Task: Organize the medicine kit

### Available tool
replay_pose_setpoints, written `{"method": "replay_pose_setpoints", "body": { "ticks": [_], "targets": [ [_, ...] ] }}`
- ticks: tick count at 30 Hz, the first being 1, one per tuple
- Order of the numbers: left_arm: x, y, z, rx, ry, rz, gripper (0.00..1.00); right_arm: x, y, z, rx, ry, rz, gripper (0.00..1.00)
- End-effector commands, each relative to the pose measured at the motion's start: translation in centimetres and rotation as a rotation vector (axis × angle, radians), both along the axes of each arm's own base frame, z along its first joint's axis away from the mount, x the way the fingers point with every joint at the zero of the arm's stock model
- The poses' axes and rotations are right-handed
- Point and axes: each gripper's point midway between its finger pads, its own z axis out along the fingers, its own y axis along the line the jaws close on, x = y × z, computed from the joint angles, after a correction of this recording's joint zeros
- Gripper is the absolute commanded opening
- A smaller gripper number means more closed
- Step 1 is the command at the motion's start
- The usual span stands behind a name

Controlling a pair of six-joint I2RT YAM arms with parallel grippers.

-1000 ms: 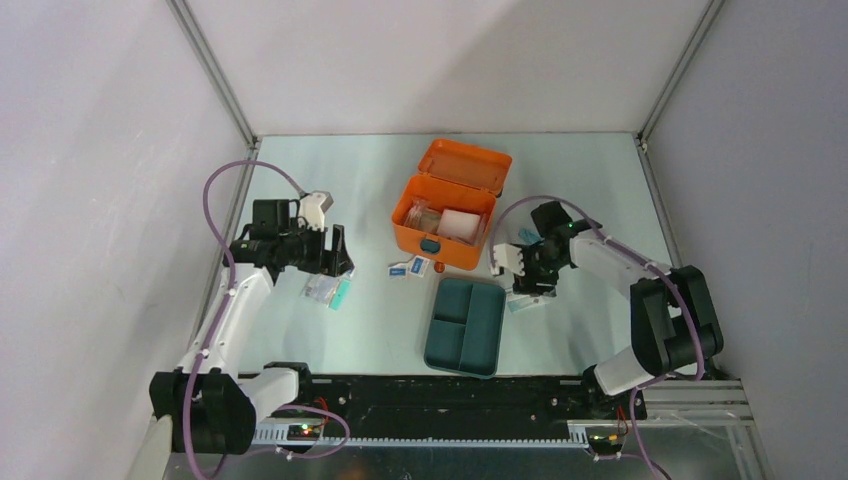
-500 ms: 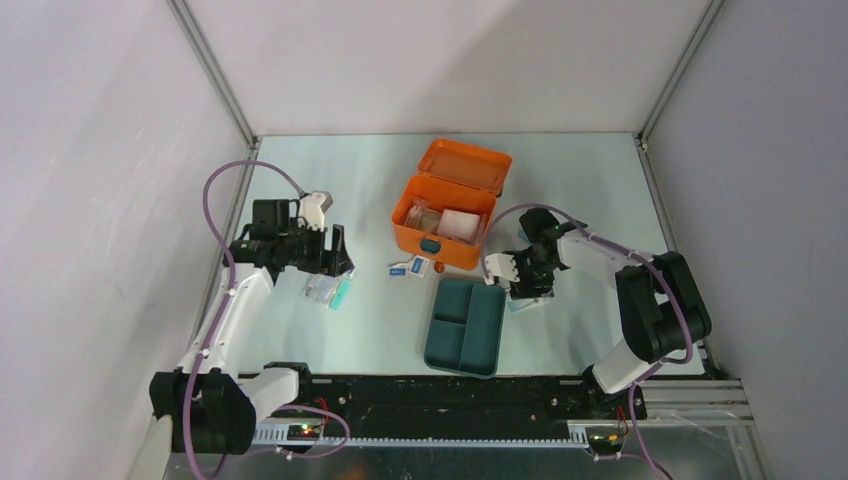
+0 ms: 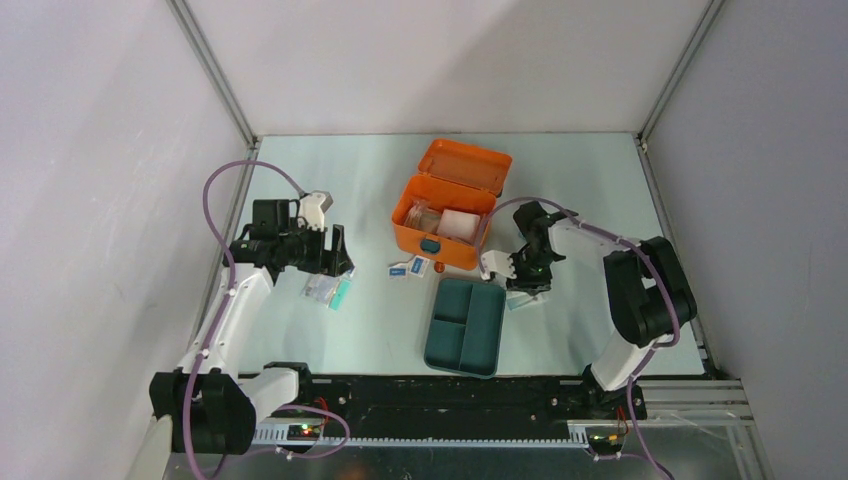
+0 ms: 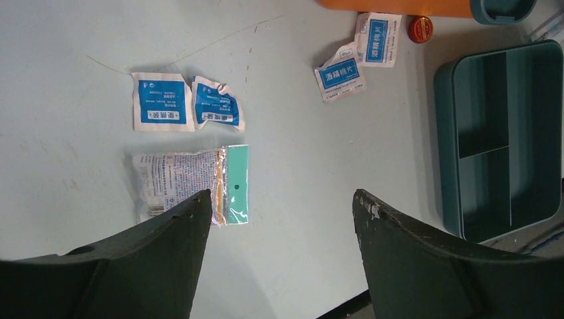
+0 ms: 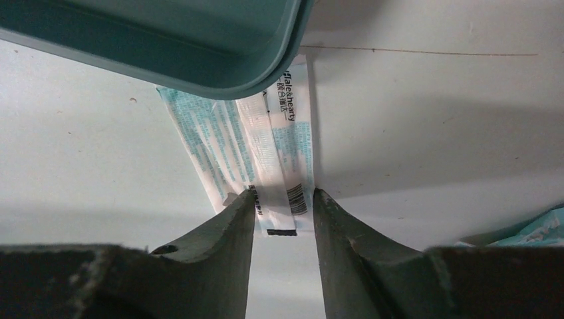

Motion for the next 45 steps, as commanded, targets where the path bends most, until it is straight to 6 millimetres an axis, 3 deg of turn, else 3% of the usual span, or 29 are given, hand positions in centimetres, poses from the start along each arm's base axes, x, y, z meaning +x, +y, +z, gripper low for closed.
{"method": "replay_pose_setpoints", "body": {
  "ticks": [1,6,11,16,22,26,32,36,39,40,41,45],
  "targets": [
    [0.3,0.1,1.0,0.011,-0.056,-0.011,0.83,-2.0,-0.2,-1.8,-0.023,0.114,-0.022,0.39],
    [0.1,0.0,1.1,0.007,-0.061,-0.015,0.83,-2.4,-0.4,-1.7,-0.044,0.143,-0.044,0.20],
    [0.1,0.0,1.2,0.005,-0.067,-0.019,0.83,-2.5,-1.0,-0.6,-0.047,0.137,-0.096,0.15],
    [0.1,-0.2,1.2,-0.003,-0.066,-0.026,0.83,-2.4,-0.8,3.4,0.031,0.052,-0.140,0.05],
    [0.2,-0.3,1.3,-0.009,-0.064,-0.031,0.83,-3.0,-0.9,8.3,0.086,-0.046,-0.165,0.00],
    [0.3,-0.4,1.3,-0.012,-0.062,-0.035,0.83,-2.0,1.3,12.9,0.237,-0.114,-0.224,0.00],
    [0.3,-0.5,1.6,-0.017,-0.067,-0.033,0.83,2.9,6.7,20.7,0.575,-0.220,-0.408,0.00],
    [0.1,-0.3,1.7,-0.011,-0.079,-0.029,0.83,5.9,10.2,23.8,0.758,-0.176,-0.499,0.00],
    [0.2,-0.3,1.8,-0.009,-0.083,-0.028,0.83,8.0,12.5,22.5,0.741,-0.118,-0.538,0.00],
    [0.2,-0.3,1.8,-0.008,-0.082,-0.027,0.83,8.3,13.3,23.2,0.736,-0.114,-0.529,0.00],
    [0.3,-0.2,1.9,-0.007,-0.084,-0.026,0.83,9.0,14.0,21.3,0.697,-0.068,-0.549,0.00],
    [0.4,-0.2,1.9,-0.005,-0.082,-0.021,0.83,10.8,16.1,20.3,0.690,0.013,-0.574,0.00]
  ]
}}
